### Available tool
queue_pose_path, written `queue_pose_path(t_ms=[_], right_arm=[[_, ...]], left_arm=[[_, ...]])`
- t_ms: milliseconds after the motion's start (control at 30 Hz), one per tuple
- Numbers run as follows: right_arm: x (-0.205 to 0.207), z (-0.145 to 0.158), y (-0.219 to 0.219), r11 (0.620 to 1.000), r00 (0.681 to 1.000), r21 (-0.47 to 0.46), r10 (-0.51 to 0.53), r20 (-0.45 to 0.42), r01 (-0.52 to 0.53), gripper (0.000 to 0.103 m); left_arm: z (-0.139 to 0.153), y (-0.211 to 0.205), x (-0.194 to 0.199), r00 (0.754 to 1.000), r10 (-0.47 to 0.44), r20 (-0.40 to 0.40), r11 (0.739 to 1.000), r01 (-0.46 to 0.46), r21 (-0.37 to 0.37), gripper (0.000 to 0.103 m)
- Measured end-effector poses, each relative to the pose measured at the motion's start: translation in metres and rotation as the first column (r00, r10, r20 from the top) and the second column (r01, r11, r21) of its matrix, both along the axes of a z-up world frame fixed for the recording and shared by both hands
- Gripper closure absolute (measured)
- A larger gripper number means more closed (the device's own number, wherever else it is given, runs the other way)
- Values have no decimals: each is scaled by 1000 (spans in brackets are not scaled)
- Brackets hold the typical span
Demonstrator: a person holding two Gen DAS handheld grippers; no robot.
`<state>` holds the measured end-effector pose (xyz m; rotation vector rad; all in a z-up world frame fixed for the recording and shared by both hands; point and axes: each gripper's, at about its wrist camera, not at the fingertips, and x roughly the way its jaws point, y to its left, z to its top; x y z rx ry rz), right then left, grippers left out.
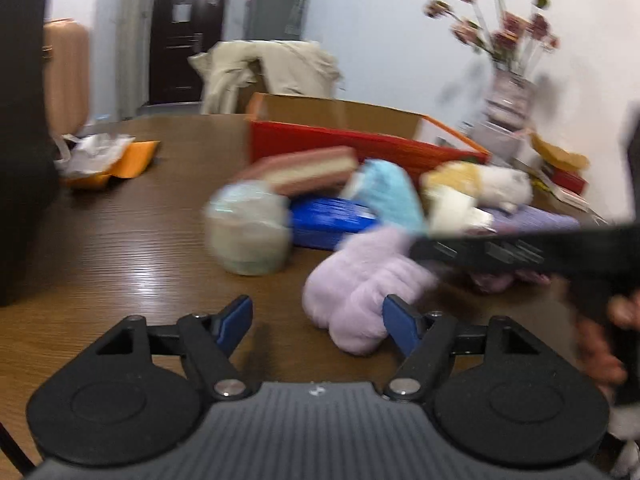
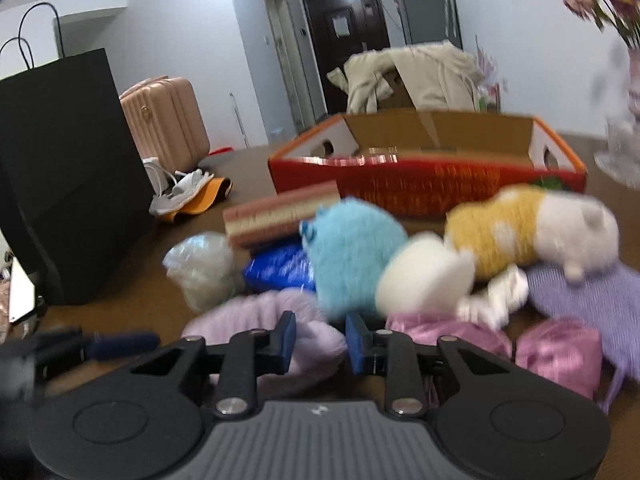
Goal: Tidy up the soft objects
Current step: 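Close both grippers together on the pink towel roll, then carry the pink towel roll into the cardboard box and open both grippers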
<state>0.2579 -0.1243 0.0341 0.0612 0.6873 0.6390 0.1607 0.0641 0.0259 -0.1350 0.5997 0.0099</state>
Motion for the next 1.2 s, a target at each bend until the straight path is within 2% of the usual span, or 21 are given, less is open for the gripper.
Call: queue_pose_path(t_ms=[67,167,233,300,333,400,433,467,500,567,667,800,900,1000,1100,1200], right_arm=[[-9,1,-8,999,1000,47,-20,-12,20,75],[-12,3,-17,991,998,121,-61,-22,63,70],[-6,-1,-17,991,996,110,-75,-41,79,66],[-1,-7,-18,988,991,118,-94,-91,105,63],[0,-10,-19,987,991,128,-89,-103,102,63],[4,-21,-20,982,987,162,-77,-140,100,65],[5,-26,-21,979,984,174,-78,-162,106,69],[5,-27,-22,976,983,195,-69,-169,102,79],[3,-27,-23,974,984,208,-61,-165,95,81],[-3,-24,-23,977,988,199,-51,-146,80,86],[-12,-11,-28,968,992,241,-32,-123,62,89],[-3,39,-34,958,999,285,-38,12,33,90],[44,85,-28,964,995,266,-19,98,-8,90],[121,116,-12,972,995,233,-8,103,-16,90],[219,115,14,983,1000,185,-5,-1,5,90],[298,89,43,993,997,107,-49,-67,56,90]], left_arm=[[3,8,2,1000,3,0,999,-3,-43,29],[10,13,5,999,-41,11,986,42,-163,28],[11,15,18,999,-40,-9,975,37,-221,28],[11,16,28,999,-39,-23,970,33,-240,30],[9,16,33,999,-39,-33,969,30,-246,33],[3,17,39,996,-59,-68,960,38,-278,56],[0,17,42,993,-71,-93,953,40,-300,58],[0,17,40,993,-72,-89,951,41,-305,64],[0,16,38,994,-76,-79,953,49,-300,71],[8,15,30,995,-95,-38,949,79,-306,76],[27,10,22,993,-113,24,950,115,-292,78],[76,10,39,982,-135,133,953,166,-255,78],[122,14,93,975,-147,167,963,179,-202,76],[145,21,181,975,-151,164,973,175,-147,75],[133,35,269,991,-92,102,980,108,-165,75],[102,49,346,999,-46,20,983,49,-175,75]])
